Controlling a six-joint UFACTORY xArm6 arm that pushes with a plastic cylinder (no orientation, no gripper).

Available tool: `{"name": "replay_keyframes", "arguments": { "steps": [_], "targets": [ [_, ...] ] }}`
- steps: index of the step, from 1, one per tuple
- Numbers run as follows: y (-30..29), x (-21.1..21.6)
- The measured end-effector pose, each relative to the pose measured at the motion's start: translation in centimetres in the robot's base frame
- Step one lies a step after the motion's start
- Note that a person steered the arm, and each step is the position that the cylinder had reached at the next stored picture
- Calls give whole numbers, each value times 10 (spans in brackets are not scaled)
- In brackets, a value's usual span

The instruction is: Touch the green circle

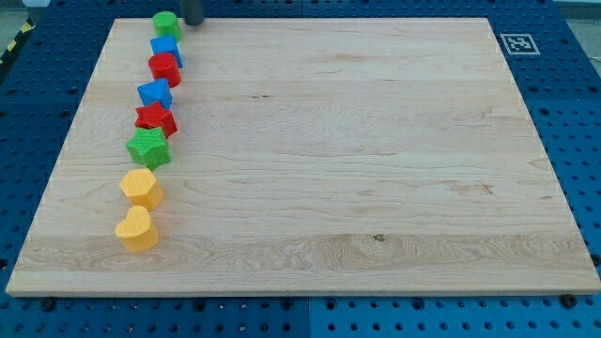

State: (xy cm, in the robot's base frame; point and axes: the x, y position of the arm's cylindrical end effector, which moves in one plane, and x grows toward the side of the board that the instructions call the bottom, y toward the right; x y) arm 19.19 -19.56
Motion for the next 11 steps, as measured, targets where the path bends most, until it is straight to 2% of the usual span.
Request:
{"name": "replay_keyframes", "arguments": {
  "steps": [3,5,6,8,9,11],
  "targets": [
    [-12,-1],
    [-110,0],
    [-109,1],
    [-108,34],
    [-97,33],
    [-37,30]
  ]
}}
